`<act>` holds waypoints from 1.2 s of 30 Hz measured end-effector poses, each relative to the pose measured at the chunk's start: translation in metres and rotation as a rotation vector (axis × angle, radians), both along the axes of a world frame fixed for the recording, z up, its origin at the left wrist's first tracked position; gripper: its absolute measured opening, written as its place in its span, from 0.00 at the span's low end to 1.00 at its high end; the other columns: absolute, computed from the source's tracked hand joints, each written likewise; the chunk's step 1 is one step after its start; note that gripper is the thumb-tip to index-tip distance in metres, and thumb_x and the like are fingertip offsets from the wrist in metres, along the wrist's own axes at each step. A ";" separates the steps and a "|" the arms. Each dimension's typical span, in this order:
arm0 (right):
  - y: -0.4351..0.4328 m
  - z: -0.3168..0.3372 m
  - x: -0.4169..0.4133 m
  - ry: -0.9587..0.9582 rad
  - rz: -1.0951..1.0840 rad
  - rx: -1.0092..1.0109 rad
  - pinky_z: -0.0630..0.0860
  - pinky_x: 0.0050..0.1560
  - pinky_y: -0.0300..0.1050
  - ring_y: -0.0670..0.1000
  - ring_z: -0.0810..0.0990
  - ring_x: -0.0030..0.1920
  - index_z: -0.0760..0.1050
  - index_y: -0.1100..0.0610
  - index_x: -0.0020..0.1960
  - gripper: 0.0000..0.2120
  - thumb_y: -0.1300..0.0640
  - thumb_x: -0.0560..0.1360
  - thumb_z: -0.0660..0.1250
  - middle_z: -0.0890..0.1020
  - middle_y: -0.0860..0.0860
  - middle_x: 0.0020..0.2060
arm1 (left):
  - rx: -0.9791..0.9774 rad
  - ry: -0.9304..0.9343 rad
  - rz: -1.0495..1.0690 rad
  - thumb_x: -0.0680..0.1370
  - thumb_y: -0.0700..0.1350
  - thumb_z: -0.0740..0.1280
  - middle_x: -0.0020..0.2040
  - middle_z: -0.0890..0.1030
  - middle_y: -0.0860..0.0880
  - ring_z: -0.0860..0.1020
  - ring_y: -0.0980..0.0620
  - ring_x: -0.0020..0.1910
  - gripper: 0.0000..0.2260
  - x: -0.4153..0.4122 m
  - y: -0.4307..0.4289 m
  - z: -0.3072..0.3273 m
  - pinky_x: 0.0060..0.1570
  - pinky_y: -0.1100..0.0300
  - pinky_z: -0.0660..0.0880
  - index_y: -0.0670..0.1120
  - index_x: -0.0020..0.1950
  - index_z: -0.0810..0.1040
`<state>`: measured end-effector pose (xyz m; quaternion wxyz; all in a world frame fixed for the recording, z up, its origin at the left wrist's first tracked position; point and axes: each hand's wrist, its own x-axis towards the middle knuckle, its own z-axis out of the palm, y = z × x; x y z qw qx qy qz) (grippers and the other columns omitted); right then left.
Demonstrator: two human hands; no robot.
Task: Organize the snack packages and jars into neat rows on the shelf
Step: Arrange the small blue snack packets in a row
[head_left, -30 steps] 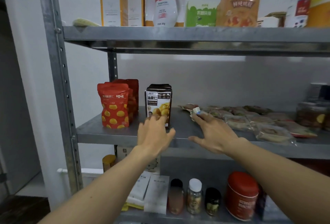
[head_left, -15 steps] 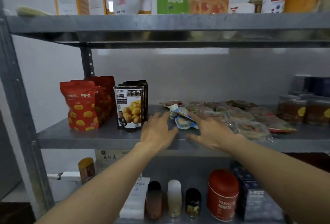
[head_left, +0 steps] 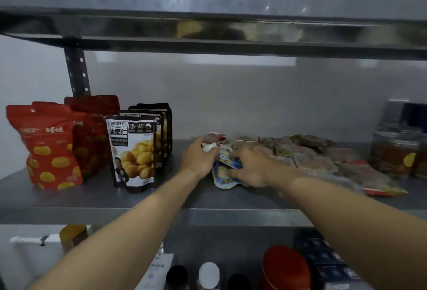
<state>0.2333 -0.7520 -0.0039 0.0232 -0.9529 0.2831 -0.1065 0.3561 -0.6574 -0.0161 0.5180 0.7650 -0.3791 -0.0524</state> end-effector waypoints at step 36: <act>-0.023 0.023 0.018 -1.081 -0.290 1.237 0.83 0.46 0.55 0.58 0.86 0.40 0.79 0.66 0.48 0.12 0.68 0.67 0.77 0.85 0.61 0.43 | -0.432 0.777 -0.084 0.68 0.32 0.73 0.48 0.83 0.39 0.84 0.40 0.45 0.22 -0.039 -0.019 0.007 0.36 0.49 0.82 0.41 0.59 0.72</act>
